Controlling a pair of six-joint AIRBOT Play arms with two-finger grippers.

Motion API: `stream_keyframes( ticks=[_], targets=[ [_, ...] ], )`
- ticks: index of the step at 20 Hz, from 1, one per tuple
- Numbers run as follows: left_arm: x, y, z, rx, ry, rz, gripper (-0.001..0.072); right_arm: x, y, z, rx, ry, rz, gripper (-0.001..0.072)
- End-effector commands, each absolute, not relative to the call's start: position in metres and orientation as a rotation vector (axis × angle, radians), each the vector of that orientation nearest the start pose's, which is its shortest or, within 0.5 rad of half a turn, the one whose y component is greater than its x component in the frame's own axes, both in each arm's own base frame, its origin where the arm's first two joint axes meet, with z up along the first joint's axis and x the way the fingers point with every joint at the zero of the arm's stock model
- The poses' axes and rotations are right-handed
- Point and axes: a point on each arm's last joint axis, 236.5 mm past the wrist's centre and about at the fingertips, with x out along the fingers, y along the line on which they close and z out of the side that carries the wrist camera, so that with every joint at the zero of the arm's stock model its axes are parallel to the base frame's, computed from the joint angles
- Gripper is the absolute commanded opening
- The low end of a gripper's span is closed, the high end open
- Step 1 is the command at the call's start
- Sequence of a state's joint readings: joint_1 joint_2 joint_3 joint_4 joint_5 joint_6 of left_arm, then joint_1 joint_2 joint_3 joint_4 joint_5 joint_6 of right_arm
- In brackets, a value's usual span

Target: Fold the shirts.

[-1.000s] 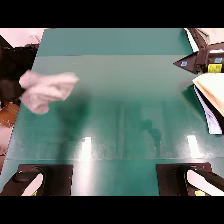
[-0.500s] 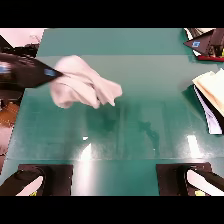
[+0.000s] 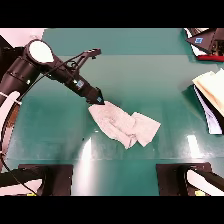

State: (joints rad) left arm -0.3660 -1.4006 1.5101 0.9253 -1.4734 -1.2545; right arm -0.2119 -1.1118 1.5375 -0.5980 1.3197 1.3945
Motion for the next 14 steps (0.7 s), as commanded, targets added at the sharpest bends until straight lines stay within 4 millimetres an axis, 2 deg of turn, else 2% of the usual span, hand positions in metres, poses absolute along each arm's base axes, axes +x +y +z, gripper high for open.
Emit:
stream_keyframes(
  ticks=[1, 3, 5, 7, 10, 14],
  targets=[
    [0.331, -0.232, 0.093, -0.084, 1.305, -0.891, 0.0607, 0.383, 0.111, 0.296, 0.551, 0.679, 0.631, 0.0015],
    [0.333, -0.211, 0.064, -0.161, 1.327, -0.802, 0.0607, 0.384, 0.111, 0.295, 0.550, 0.679, 0.631, 0.0015],
    [0.327, -0.201, 0.023, -0.248, 1.372, -0.714, 0.0607, 0.384, 0.111, 0.295, 0.538, 0.674, 0.635, 0.0015],
    [0.320, -0.213, -0.008, -0.399, 1.384, -0.678, 0.0608, 0.384, 0.111, 0.295, 0.537, 0.674, 0.635, 0.0015],
    [0.314, -0.227, -0.040, -0.579, 1.357, -0.635, 0.0608, 0.384, 0.110, 0.296, 0.538, 0.672, 0.634, 0.0015],
    [0.289, -0.253, -0.070, -0.540, 1.432, -0.662, 0.0607, 0.384, 0.110, 0.296, 0.538, 0.671, 0.633, 0.0015]
  ],
)
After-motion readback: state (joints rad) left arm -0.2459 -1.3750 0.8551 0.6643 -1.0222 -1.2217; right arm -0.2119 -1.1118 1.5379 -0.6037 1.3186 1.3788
